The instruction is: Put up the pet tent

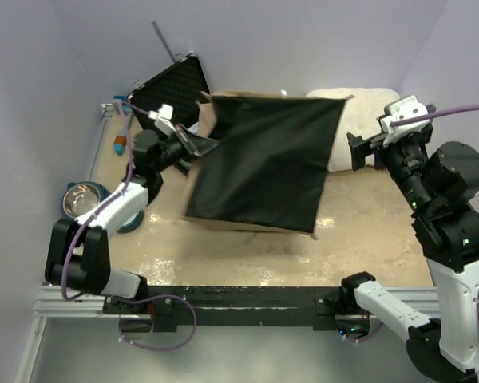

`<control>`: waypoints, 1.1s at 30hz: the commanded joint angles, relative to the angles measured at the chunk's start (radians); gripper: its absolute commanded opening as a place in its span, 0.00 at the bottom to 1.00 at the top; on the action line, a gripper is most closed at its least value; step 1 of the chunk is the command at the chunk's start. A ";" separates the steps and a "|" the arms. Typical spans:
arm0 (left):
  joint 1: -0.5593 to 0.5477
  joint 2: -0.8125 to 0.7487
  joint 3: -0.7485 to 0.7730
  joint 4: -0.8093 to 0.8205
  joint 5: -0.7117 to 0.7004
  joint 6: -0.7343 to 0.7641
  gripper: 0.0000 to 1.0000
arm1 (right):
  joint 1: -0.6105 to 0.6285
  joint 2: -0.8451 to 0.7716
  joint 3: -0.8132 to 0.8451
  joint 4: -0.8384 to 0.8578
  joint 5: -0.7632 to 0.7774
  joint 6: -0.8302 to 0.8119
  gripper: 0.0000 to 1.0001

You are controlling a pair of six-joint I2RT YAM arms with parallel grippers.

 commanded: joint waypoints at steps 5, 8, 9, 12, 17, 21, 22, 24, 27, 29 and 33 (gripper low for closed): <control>-0.341 -0.131 -0.197 -0.119 -0.295 -0.115 0.00 | -0.003 0.027 -0.029 -0.120 -0.294 0.145 0.98; -0.343 -0.114 -0.179 -0.109 -0.266 -0.038 0.00 | -0.003 -0.042 -0.124 -0.079 -0.263 0.145 0.98; -0.352 -0.114 -0.167 -0.111 -0.257 -0.003 0.00 | -0.003 -0.045 -0.129 -0.067 -0.281 0.130 0.97; -0.416 -0.126 -0.153 -0.116 -0.247 0.097 0.00 | -0.003 -0.030 -0.146 0.008 -0.373 0.140 0.96; -0.459 -0.166 -0.201 -0.083 -0.198 0.108 0.07 | -0.003 0.005 -0.239 0.238 -0.535 0.053 0.95; -0.403 -0.209 -0.176 -0.180 -0.214 0.144 0.00 | -0.003 0.062 -0.224 0.214 -0.372 0.024 0.95; -0.366 -0.212 -0.184 -0.172 -0.191 0.133 0.00 | -0.003 0.064 -0.200 0.193 -0.354 0.025 0.97; -0.292 -0.214 -0.196 -0.184 -0.187 0.104 0.00 | -0.003 0.018 -0.189 0.209 -0.338 0.044 0.99; -0.179 -0.202 -0.219 -0.149 -0.209 0.038 0.00 | -0.003 -0.092 -0.187 0.248 -0.286 0.143 0.99; -0.149 -0.200 -0.224 -0.128 -0.233 0.013 0.00 | -0.002 -0.140 -0.184 0.216 -0.210 0.174 0.99; -0.149 -0.180 -0.239 -0.088 -0.264 -0.068 0.00 | -0.003 -0.166 -0.227 0.089 -0.136 0.214 0.98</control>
